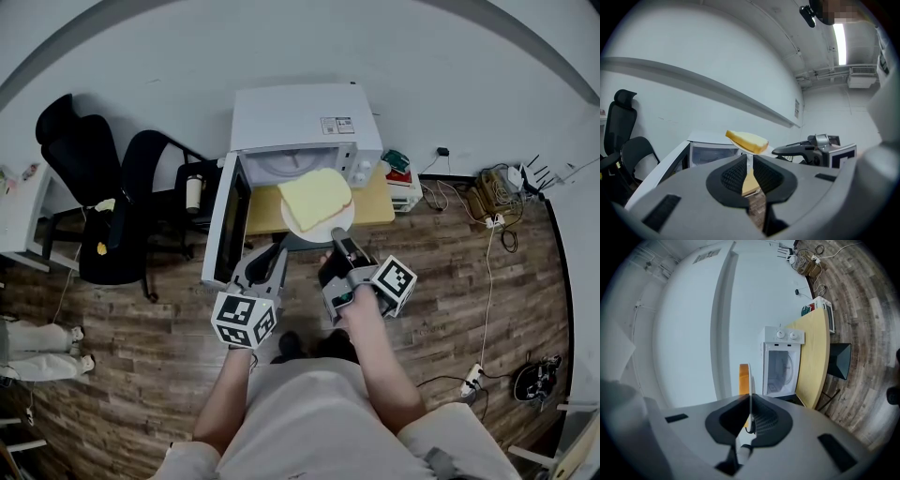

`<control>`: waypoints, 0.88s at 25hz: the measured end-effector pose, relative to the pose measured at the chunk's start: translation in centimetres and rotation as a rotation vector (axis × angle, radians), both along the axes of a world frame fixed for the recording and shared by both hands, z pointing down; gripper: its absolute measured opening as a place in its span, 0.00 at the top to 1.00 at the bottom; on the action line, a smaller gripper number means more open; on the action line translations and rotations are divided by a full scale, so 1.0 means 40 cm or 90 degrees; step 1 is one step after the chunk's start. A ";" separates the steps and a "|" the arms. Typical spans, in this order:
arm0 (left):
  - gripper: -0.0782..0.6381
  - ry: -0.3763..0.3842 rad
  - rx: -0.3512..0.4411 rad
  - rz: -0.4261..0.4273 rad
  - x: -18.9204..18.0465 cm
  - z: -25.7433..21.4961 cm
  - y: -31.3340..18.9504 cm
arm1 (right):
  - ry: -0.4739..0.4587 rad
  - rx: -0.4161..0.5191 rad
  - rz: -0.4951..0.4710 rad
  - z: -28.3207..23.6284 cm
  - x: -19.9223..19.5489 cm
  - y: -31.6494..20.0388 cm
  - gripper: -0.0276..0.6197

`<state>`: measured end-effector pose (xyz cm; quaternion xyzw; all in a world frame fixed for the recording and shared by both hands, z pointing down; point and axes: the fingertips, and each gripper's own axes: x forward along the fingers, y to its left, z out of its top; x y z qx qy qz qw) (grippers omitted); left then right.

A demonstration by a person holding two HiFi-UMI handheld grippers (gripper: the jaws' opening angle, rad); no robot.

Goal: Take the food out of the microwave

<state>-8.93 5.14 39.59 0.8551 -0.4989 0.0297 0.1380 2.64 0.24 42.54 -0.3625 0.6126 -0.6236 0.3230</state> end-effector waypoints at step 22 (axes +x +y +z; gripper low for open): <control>0.87 0.007 0.004 0.000 0.000 -0.002 -0.026 | 0.002 0.006 -0.003 0.005 -0.006 -0.021 0.94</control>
